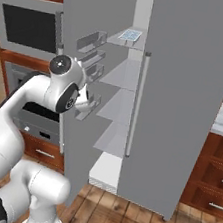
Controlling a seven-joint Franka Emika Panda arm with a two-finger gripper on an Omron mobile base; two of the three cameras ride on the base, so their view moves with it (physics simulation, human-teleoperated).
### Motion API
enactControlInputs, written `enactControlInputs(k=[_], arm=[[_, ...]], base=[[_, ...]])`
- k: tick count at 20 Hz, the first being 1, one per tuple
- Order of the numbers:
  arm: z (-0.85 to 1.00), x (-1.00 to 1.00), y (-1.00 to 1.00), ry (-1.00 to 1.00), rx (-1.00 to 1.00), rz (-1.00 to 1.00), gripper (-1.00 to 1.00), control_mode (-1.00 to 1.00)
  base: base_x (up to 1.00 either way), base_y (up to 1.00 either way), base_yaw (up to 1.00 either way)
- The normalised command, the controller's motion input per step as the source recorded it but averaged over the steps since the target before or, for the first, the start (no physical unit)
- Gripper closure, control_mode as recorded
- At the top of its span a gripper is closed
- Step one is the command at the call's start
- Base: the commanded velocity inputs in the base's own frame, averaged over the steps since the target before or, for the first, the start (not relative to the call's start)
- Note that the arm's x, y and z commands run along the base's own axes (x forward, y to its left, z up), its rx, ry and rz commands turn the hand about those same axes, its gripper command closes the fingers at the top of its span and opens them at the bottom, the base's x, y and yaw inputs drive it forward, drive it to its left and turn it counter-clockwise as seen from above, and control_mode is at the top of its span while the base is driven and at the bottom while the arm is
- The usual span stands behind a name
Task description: The ice cube tray has been filled with water. Take the tray and place it in the freezer to make ice. Close the freezer door after placing the tray.
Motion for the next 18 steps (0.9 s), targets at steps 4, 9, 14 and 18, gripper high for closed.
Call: enactControlInputs(k=[4,9,14,18], arm=[[0.00,0.00,-0.09,0.00,0.00,0.00,-1.00,-1.00],[0.00,-0.12,0.16,-0.17,-0.06,0.00,-1.00,-1.00],[-0.07,-0.56,0.28,-0.09,-0.19,0.03,-1.00,-1.00],[-0.24,-0.78,0.24,-0.01,-0.30,0.10,-1.00,-1.00]], base=[[0.00,0.00,0.00],[0.00,0.00,0.00],[0.00,0.00,0.00],[0.00,0.00,0.00]])
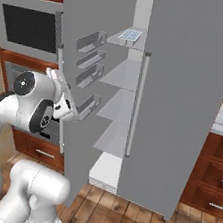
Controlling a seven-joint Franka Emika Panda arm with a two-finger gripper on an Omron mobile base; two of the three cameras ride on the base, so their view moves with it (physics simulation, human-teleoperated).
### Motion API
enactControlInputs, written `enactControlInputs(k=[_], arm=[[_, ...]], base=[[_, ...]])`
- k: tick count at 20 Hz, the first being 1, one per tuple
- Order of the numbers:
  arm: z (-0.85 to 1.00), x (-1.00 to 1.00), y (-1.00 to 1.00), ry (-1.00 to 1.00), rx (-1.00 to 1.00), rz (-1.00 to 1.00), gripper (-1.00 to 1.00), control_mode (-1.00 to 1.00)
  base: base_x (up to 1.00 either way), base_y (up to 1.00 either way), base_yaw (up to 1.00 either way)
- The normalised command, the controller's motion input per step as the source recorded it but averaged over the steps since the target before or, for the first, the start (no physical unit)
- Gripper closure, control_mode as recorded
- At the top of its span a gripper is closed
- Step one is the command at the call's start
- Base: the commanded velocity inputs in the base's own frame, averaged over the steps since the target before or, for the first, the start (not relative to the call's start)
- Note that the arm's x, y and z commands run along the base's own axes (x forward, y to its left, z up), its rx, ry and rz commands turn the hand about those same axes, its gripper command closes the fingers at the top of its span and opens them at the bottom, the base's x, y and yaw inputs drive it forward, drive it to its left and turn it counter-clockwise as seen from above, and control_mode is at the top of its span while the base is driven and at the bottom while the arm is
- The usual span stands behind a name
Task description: The ice cube tray has been filled with water. Take the tray and place it in the freezer to make ice. Close the freezer door after placing the tray.
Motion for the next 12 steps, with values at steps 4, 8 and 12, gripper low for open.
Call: enactControlInputs(k=[4,8,12], arm=[[-0.14,-0.73,0.54,0.04,-0.31,0.10,-1.00,-1.00],[-0.12,-0.64,0.74,0.14,-0.36,0.12,-1.00,-1.00],[-0.23,-0.42,0.94,0.20,-0.38,0.14,-1.00,-1.00]], base=[[0.00,0.00,0.00],[0.00,0.00,0.00],[0.00,0.00,0.00]])
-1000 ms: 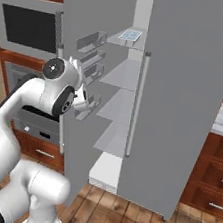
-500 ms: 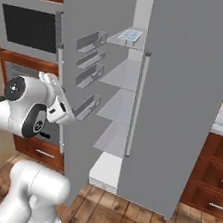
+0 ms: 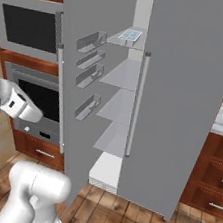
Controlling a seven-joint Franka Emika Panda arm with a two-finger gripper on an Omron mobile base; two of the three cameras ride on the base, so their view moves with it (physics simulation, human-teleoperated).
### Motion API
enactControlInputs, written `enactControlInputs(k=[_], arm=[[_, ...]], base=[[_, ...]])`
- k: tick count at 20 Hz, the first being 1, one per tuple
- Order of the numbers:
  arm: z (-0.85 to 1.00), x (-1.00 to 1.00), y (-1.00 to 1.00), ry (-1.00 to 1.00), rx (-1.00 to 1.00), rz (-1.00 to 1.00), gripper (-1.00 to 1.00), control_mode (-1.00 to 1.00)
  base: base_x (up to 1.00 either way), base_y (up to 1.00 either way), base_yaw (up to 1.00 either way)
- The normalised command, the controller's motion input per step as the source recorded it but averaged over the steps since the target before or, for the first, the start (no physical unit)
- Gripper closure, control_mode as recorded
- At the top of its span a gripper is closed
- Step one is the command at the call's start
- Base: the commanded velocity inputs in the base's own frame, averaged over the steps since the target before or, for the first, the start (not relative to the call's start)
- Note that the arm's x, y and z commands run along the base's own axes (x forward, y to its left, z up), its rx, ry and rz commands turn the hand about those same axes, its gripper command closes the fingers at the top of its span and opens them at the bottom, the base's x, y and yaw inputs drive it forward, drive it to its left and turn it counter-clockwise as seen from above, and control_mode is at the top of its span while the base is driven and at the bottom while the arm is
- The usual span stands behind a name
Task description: The ice cube tray has been filled with water. Take the tray and place it in the freezer to make ice. Close the freezer door after placing the tray.
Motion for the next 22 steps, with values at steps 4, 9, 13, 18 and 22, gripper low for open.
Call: enactControlInputs(k=[4,9,13,18,22], arm=[[-0.35,-0.22,0.90,0.16,-0.39,0.09,-1.00,-1.00],[-0.50,0.07,0.75,0.25,-0.34,0.01,-1.00,-1.00],[-0.41,0.24,0.67,0.29,-0.28,0.00,-1.00,-1.00],[-0.39,0.54,0.53,0.24,-0.25,0.00,-1.00,-1.00],[-0.47,0.65,0.40,0.15,-0.22,-0.01,-1.00,-1.00]], base=[[0.00,0.00,0.00],[0.00,0.00,0.00],[0.00,0.00,0.00],[0.00,0.00,0.00],[0.00,0.00,0.00]])
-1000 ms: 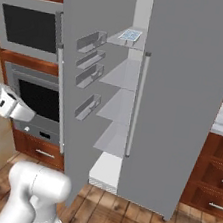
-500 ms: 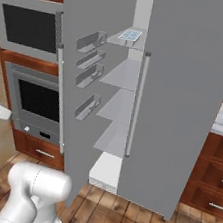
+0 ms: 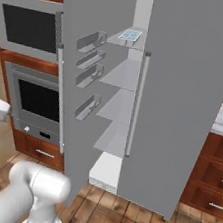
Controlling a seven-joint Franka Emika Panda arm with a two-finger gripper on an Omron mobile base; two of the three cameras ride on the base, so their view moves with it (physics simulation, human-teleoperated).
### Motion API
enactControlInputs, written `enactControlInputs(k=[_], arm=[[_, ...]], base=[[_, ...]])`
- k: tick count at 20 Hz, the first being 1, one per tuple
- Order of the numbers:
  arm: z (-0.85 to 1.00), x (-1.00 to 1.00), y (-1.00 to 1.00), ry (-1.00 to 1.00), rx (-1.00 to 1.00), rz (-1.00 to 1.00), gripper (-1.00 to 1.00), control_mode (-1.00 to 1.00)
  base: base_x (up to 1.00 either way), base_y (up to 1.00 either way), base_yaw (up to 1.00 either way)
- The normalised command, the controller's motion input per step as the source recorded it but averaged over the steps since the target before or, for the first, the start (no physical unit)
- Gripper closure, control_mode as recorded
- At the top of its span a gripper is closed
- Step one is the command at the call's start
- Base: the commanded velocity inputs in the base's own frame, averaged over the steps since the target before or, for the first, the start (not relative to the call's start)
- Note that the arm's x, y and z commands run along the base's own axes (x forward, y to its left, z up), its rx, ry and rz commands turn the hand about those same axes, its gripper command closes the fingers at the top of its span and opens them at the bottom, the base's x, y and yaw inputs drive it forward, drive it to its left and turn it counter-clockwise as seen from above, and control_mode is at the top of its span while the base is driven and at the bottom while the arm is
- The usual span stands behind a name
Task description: The ice cube tray has been filled with water. Take the tray and place it in the freezer to make ice. Close the freezer door after placing the tray.
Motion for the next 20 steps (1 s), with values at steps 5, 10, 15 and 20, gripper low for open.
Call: enactControlInputs(k=[5,10,15,20], arm=[[-0.46,0.66,0.15,0.07,-0.19,-0.03,-1.00,-1.00],[-0.39,0.58,0.00,0.03,-0.14,-0.04,-1.00,-1.00],[-0.29,0.34,0.00,0.02,-0.11,-0.02,-1.00,-1.00],[-0.19,0.02,0.00,0.00,-0.06,0.00,-1.00,-1.00]], base=[[0.00,0.00,0.00],[0.00,0.00,0.00],[0.00,0.00,0.00],[0.00,0.00,0.00]])
